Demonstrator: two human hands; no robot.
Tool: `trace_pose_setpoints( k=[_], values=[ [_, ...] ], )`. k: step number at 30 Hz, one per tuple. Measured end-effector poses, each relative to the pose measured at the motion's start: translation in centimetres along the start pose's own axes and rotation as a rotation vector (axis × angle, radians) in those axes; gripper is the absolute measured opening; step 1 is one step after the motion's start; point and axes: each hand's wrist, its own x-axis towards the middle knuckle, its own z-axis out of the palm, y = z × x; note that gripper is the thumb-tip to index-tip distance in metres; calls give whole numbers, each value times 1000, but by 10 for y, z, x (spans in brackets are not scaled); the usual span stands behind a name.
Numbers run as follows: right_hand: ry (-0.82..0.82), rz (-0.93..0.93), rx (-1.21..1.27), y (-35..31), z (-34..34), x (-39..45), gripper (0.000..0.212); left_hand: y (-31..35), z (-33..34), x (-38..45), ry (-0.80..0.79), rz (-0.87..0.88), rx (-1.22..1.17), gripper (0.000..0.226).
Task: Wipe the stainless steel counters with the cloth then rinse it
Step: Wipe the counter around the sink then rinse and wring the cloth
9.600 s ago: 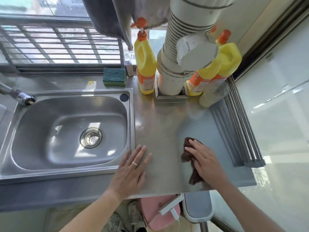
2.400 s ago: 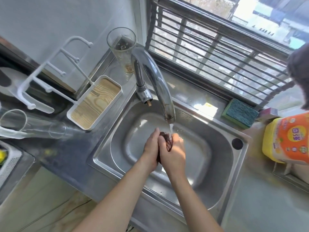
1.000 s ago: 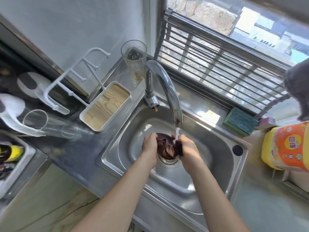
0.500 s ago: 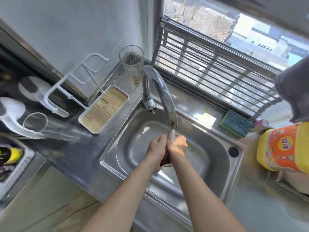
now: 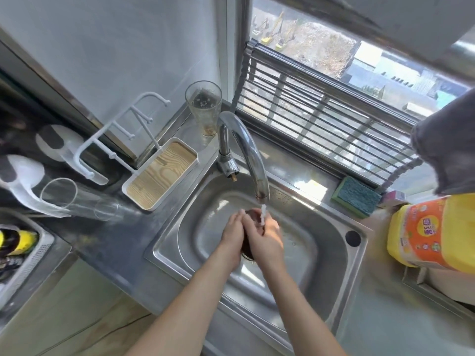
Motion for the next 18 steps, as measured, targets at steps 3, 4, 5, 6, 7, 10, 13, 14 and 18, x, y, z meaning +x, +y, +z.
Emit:
trace_pose_setpoints(
  k=[3, 4, 5, 6, 7, 10, 13, 14, 18],
  values=[
    [86, -44, -114, 4, 8, 7, 27, -6, 8, -10, -50, -65, -25, 47],
    [93, -13, -72, 1, 9, 10, 30, -8, 9, -12, -55, -54, -19, 49],
    [108, 38, -45, -2, 10, 14, 33, -8, 10, -15, -40, -26, -14, 47],
    [120, 112, -28, -6, 10, 18, 36, -9, 11, -16, -18, 13, 10, 42],
    [149, 185, -27, -9, 9, 23, 38, -9, 12, -16, 1, 62, 45, 35],
    [129, 352, -73, -2, 6, 42, 41, -8, 11, -14, 15, 166, 192, 24],
    [47, 489, 340, 4, -3, 49, 30, -2, 3, -12, 8, 223, 272, 19],
    [47, 526, 511, 2, -12, 44, 26, 3, -2, -11, 40, 215, 223, 19],
    [-29, 482, 776, 1, -32, 27, 28, 15, -14, -6, 121, 99, -85, 20]
  ],
)
